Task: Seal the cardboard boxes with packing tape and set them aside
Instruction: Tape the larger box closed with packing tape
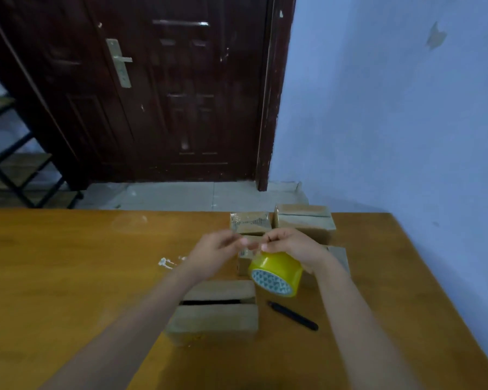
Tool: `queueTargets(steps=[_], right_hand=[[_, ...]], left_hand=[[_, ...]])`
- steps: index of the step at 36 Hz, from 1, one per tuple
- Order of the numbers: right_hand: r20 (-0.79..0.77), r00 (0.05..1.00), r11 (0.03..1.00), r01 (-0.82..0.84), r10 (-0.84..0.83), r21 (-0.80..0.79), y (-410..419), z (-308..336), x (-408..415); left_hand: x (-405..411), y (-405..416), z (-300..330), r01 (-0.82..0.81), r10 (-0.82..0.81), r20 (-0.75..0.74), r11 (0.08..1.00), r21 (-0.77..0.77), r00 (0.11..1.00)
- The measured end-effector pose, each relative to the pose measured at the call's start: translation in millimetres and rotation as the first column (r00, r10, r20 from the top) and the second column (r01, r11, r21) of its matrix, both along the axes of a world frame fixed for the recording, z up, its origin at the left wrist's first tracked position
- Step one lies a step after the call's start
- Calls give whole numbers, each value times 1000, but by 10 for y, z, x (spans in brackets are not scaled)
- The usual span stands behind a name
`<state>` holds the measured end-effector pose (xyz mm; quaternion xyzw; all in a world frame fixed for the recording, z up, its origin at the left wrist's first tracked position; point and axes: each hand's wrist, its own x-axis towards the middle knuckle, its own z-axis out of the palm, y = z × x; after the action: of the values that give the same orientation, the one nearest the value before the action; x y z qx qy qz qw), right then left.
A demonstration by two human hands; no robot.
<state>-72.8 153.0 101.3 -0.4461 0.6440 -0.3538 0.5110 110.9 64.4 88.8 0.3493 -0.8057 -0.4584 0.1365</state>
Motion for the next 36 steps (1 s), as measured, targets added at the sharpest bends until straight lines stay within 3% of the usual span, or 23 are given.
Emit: queueTargets(steps=[2,6,13,15,17,19,22,25,30,31,33,35,36], right_hand=[[0,1000,999,9,-9,-46,-74,87,17],[-100,993,991,44,-57,-128,-166,176,12],[-210,968,967,87,-139,-238,-121,336,139],[-160,973,965,128,-167,-229,-17,428,134],[-145,973,970,148,-178,-193,110,512,98],[-96,984,975,134,-152,-176,237,553,56],[6,997,978,78,-78,-192,341,577,-35],[53,999,957,6,10,-290,362,647,-87],[33,999,953,11,-1,-304,347,707,-116],[-13,1000,963,-13,10,-269,358,727,-139],[-281,958,987,-99,59,-129,408,737,-174],[-587,804,995,-75,96,59,464,642,-183],[-656,747,992,-30,103,122,488,574,-168]], left_hand=[[-131,102,64,38,-38,4,995,-92,999],[-247,139,92,-100,88,-64,968,-231,994],[-288,115,210,-217,206,-68,930,-296,976],[-287,112,218,-302,289,-96,934,-190,953],[-282,119,230,-413,428,-171,903,118,888],[-291,163,305,-409,531,-184,793,451,827],[-297,222,394,-324,543,-126,655,682,831],[-306,254,466,-257,500,-123,623,738,857],[-284,250,581,-379,528,-178,770,514,830],[-215,196,589,-418,568,-202,762,495,798],[-7,51,605,-477,624,-237,746,465,745],[185,-41,622,-481,602,-253,776,408,757],[245,-44,613,-478,580,-249,798,368,776]])
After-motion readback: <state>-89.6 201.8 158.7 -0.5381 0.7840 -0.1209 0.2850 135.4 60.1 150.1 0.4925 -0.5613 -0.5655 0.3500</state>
